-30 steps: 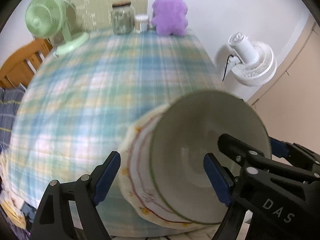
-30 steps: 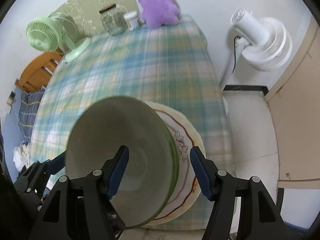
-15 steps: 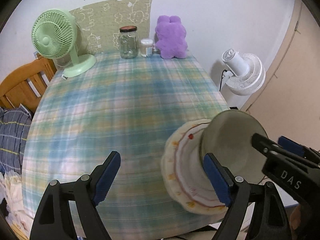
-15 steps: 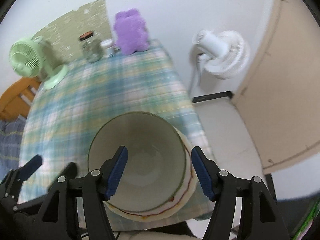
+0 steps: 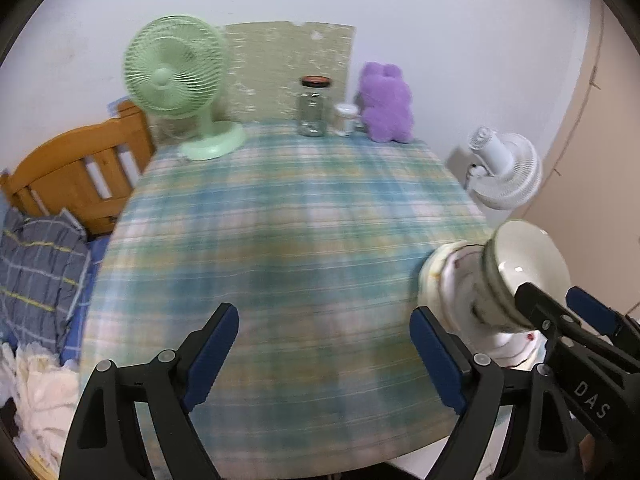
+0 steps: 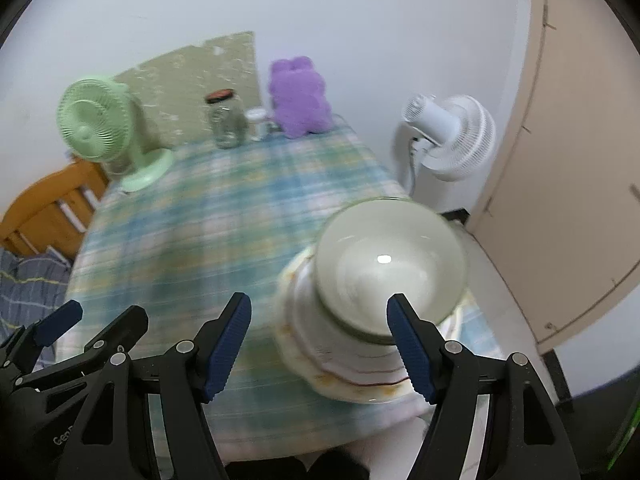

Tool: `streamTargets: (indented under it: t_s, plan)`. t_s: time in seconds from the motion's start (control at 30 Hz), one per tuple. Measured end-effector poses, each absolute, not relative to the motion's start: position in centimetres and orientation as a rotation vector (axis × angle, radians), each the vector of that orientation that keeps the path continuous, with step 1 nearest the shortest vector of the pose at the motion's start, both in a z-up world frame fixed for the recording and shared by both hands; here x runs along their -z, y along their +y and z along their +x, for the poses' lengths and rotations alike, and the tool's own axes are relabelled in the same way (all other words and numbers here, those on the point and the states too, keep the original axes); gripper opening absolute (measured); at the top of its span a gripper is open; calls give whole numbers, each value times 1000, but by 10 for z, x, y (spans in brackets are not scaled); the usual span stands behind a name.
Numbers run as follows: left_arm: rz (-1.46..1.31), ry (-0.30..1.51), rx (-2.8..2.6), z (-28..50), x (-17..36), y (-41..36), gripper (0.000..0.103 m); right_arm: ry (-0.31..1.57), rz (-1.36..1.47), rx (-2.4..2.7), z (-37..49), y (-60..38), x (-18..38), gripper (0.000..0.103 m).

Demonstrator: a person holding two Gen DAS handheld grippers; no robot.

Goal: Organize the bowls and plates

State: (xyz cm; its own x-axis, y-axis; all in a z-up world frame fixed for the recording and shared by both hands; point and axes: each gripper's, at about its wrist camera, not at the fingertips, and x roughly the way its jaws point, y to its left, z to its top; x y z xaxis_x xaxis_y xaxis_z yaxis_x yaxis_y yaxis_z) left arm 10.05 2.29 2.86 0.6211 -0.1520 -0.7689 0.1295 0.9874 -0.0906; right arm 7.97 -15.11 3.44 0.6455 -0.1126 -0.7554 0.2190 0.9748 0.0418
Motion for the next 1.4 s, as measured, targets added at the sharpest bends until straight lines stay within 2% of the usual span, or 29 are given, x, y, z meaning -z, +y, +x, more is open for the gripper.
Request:
streamTargets:
  t_s: [0.27, 0.4, 0.6, 0.67, 1.4]
  plan:
    - [-37, 748, 43, 69, -8, 65, 89, 710, 34, 70, 64, -101, -18, 73]
    - [-32, 698, 43, 51, 7, 79, 94, 679, 21, 39, 52, -85, 2, 73]
    - [-40, 702, 33, 27, 19, 89, 98, 685, 28, 37, 31, -74, 26, 74]
    - [-38, 707, 40, 24, 20, 88, 98, 685, 32, 47, 24, -75, 29, 78]
    - [-27, 666, 38, 7, 10, 77, 98, 631, 51, 65, -2, -88, 19, 80]
